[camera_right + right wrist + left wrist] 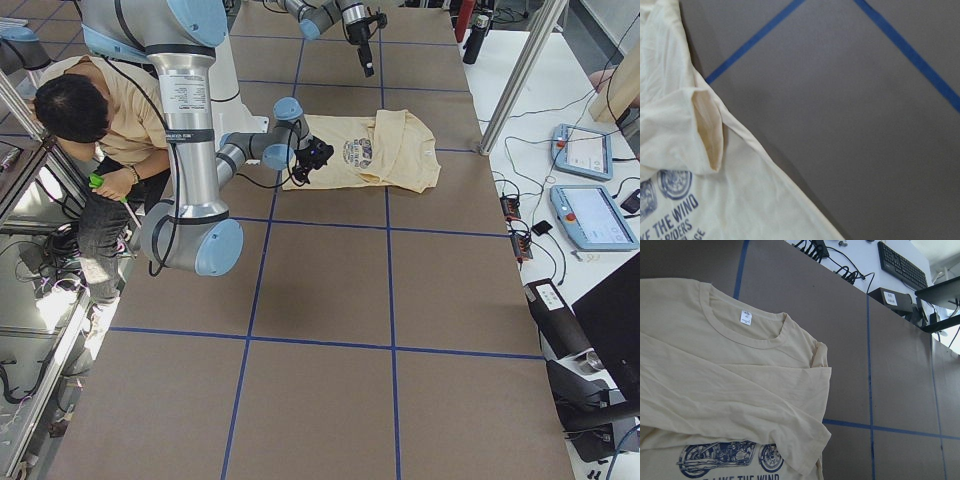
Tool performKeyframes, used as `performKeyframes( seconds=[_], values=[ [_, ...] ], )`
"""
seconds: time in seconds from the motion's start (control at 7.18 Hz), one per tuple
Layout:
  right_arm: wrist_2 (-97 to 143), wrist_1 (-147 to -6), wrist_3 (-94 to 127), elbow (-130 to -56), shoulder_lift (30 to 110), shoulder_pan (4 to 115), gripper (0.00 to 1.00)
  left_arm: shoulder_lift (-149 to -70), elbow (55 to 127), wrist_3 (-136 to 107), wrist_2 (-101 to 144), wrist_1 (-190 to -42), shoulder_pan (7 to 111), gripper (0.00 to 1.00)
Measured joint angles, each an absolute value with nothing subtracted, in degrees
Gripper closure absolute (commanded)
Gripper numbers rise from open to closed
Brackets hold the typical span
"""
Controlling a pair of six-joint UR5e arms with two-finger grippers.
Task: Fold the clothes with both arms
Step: 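Release the sleeve with the left gripper while the right gripper moves to the hem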
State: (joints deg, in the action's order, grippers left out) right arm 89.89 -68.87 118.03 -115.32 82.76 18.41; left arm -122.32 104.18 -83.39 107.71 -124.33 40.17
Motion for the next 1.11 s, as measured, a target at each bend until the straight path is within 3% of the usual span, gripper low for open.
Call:
performKeyframes(
  seconds=[1.11],
  values=[
    [86.2,-69.0,122.0,-115.6,86.4,10.0,0.18,-122.0,103.8,-80.5,107.5,-121.0,40.2,0.07]
  ],
)
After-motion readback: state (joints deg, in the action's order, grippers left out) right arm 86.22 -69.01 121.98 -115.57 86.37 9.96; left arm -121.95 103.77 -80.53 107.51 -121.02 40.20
